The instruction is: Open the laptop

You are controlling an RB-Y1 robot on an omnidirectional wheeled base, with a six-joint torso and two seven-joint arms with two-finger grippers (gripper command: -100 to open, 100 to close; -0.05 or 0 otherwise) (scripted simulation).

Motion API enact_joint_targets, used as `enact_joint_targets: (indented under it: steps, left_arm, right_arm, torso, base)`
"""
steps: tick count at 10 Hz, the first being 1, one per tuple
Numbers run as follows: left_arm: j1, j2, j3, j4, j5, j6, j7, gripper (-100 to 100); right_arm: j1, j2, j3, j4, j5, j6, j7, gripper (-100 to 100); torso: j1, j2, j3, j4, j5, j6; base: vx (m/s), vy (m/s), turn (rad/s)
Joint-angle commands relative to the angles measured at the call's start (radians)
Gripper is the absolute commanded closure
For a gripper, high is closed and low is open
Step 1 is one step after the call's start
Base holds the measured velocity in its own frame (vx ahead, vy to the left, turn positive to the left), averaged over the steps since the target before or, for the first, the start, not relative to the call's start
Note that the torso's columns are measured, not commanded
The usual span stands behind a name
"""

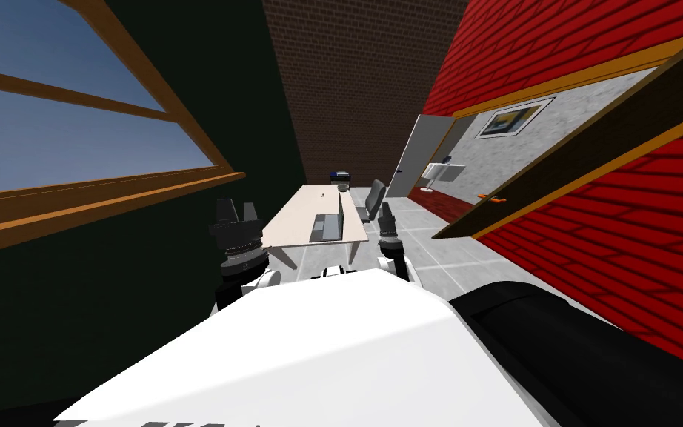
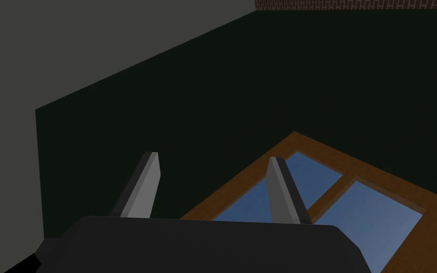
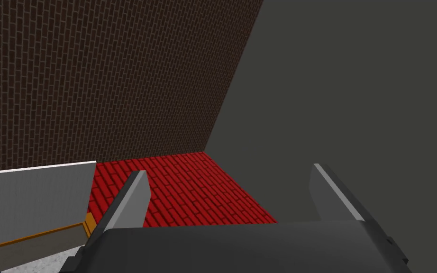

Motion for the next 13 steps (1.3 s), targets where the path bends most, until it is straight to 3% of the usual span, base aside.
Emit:
enact_joint_targets:
  steps: [1, 5, 13]
  left_arm:
    - [0.0, 0.0, 0.0, 0.0, 0.0, 0.0, 0.0, 0]
    - [0.0, 0.0, 0.0, 0.0, 0.0, 0.0, 0.0, 0]
    - [0.0, 0.0, 0.0, 0.0, 0.0, 0.0, 0.0, 0]
  right_arm:
    - [0.0, -0.064, -0.011, 0.014, 0.034, 0.006, 0.034, -100]
    - [-0.005, -0.108, -0.04, 0.047, 0.109, 0.021, 0.108, -100]
    - [-0.018, -0.143, -0.102, 0.12, 0.271, 0.053, 0.267, -100]
  torso:
    - [0.001, 0.0, 0.0, 0.0, 0.0, 0.0]
    - [0.0, 0.0, 0.0, 0.0, 0.0, 0.0]
    - [0.0, 0.0, 0.0, 0.0, 0.0, 0.0]
  base:
    - [0.0, 0.051, 0.011]
    - [-0.003, 0.074, 0.016]
    - [-0.001, 0.081, 0.018]
